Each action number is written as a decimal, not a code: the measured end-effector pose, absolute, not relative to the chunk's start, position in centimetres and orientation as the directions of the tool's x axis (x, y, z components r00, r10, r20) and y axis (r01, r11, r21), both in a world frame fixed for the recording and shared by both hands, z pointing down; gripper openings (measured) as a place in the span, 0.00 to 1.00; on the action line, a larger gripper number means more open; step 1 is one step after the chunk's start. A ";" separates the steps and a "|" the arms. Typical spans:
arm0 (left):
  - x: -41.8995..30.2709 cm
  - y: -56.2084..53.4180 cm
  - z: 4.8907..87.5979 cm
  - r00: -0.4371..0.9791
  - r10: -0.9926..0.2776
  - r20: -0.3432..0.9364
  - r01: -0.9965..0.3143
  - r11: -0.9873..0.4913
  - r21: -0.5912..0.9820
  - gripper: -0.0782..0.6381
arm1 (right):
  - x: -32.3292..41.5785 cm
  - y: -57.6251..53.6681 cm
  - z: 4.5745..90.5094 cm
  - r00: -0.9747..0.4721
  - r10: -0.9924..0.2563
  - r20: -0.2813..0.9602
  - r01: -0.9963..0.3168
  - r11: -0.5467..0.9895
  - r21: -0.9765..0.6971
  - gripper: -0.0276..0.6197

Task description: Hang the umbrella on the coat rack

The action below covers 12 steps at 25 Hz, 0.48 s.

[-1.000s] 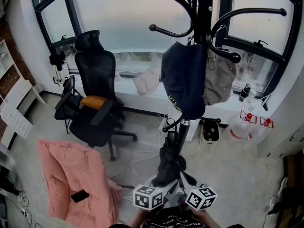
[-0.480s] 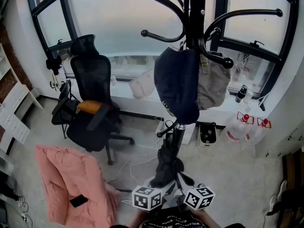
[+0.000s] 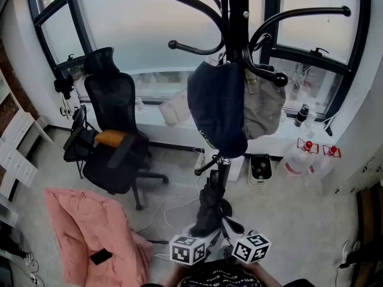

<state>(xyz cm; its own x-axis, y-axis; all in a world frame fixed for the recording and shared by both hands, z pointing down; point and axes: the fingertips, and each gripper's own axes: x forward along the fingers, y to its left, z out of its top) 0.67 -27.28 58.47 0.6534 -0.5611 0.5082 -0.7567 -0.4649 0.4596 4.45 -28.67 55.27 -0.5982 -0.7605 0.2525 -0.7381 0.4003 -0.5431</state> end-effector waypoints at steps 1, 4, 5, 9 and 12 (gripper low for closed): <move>0.7 -27.3 58.6 0.654 -0.560 0.509 -0.756 -0.465 0.460 0.51 | 4.4 -28.7 55.3 -0.599 -0.760 0.251 -0.737 0.401 -0.543 0.05; 0.7 -27.5 58.8 0.657 -0.562 0.503 -0.753 -0.456 0.474 0.51 | 4.4 -28.9 55.5 -0.601 -0.758 0.254 -0.735 0.399 -0.548 0.05; 0.7 -27.5 58.9 0.657 -0.562 0.503 -0.753 -0.455 0.476 0.51 | 4.4 -28.9 55.5 -0.602 -0.757 0.256 -0.736 0.400 -0.547 0.05; 0.7 -27.8 59.4 0.658 -0.556 0.509 -0.753 -0.454 0.477 0.51 | 4.4 -29.0 55.9 -0.602 -0.752 0.269 -0.740 0.400 -0.541 0.05; 0.6 -28.0 59.8 0.655 -0.552 0.516 -0.755 -0.452 0.476 0.51 | 4.2 -29.1 56.2 -0.609 -0.743 0.277 -0.739 0.405 -0.539 0.05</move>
<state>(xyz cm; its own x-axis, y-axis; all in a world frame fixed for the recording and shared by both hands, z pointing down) 0.59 -28.01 59.78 0.6551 -0.5520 0.5158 -0.7549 -0.4516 0.4755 4.17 -29.07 56.20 -0.6091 -0.7430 0.2774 -0.7389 0.4046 -0.5388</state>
